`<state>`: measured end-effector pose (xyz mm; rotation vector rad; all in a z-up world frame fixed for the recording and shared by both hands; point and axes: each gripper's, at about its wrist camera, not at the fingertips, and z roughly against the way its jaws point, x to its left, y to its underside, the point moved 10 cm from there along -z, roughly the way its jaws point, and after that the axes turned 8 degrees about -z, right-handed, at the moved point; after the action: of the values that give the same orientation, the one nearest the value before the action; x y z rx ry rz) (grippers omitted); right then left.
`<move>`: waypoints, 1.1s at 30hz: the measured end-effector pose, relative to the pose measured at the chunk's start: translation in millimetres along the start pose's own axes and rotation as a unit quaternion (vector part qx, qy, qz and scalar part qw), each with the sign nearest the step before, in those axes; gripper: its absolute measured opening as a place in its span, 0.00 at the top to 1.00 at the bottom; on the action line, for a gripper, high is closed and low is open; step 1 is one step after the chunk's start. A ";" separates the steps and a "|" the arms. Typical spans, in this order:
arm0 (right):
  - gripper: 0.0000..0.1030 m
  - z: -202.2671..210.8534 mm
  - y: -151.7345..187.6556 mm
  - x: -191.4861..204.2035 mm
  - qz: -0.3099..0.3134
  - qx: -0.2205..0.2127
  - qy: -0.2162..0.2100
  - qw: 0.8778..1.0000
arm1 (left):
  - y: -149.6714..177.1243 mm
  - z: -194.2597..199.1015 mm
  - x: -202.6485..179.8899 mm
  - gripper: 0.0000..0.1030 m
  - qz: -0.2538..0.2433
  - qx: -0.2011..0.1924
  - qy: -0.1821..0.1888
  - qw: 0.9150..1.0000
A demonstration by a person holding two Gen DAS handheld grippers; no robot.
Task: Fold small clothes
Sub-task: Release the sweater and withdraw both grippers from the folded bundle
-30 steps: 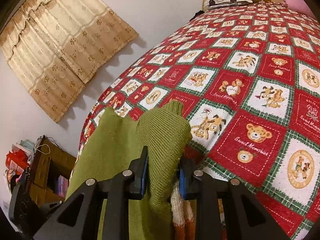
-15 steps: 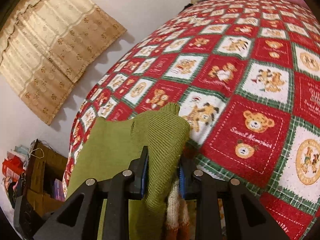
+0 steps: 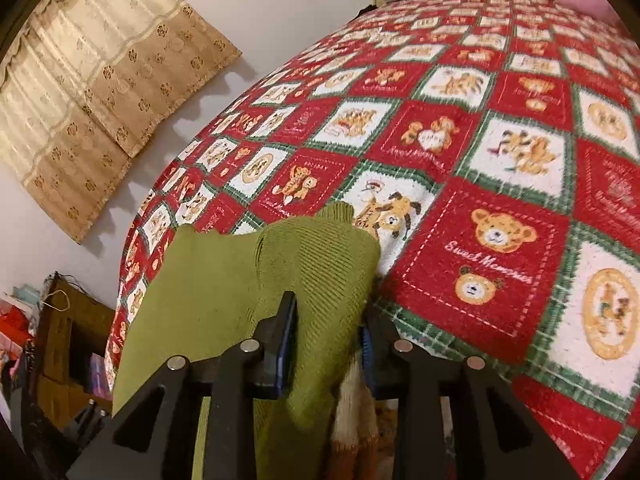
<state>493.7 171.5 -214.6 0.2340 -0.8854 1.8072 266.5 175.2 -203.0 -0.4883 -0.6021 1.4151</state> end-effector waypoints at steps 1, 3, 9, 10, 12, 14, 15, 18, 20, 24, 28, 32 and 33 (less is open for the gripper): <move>0.66 7.4 -0.9 1.6 -0.001 -0.009 -0.001 1.000 | -2.6 5.4 2.7 0.21 0.002 -0.008 -0.005 1.000; 0.65 30.0 -5.2 9.8 0.002 -0.040 -0.015 0.999 | -10.2 15.9 12.0 0.18 0.011 -0.030 -0.013 0.999; 0.47 90.6 3.7 51.4 0.037 -0.092 -0.085 0.991 | -28.3 8.9 51.3 0.04 0.048 -0.051 -0.057 0.996; 0.47 95.5 12.1 57.9 0.044 -0.088 -0.097 0.990 | -28.2 2.0 55.1 0.04 0.053 -0.048 -0.056 0.996; 0.47 95.1 27.2 65.3 0.055 -0.071 -0.104 0.990 | -24.7 -7.6 57.8 0.03 0.059 -0.039 -0.053 0.996; 0.47 88.9 46.9 65.7 0.062 -0.048 -0.107 0.991 | -22.2 -11.7 58.1 0.02 0.065 -0.036 -0.052 0.996; 0.47 82.8 57.4 64.0 0.067 -0.035 -0.102 0.992 | -20.9 -13.7 57.6 0.01 0.065 -0.036 -0.053 0.996; 0.47 64.1 82.0 46.6 0.065 -0.008 -0.065 0.996 | -17.8 -19.7 53.4 0.00 0.059 -0.031 -0.053 0.996; 0.48 57.9 88.5 39.5 0.064 -0.009 -0.061 0.996 | -15.5 -29.3 48.8 0.00 0.055 -0.024 -0.044 0.997; 0.48 55.5 88.9 32.7 0.052 -0.018 -0.056 0.997 | -16.3 -32.0 44.5 0.00 0.049 -0.033 -0.045 0.997; 0.48 51.3 94.1 33.6 0.072 -0.031 -0.037 0.996 | -16.2 -23.3 44.6 0.00 0.052 -0.030 -0.053 0.997; 0.47 88.8 93.5 41.3 0.044 -0.082 -0.023 0.995 | -23.8 16.5 43.4 0.00 0.034 -0.059 -0.081 0.994; 0.47 98.9 93.8 44.9 0.042 -0.095 -0.023 0.994 | -26.8 24.5 43.3 0.00 0.034 -0.069 -0.081 0.994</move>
<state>368.7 123.1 -163.5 0.1190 -1.1081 1.7875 273.2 214.6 -163.0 -0.5097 -0.8242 1.4944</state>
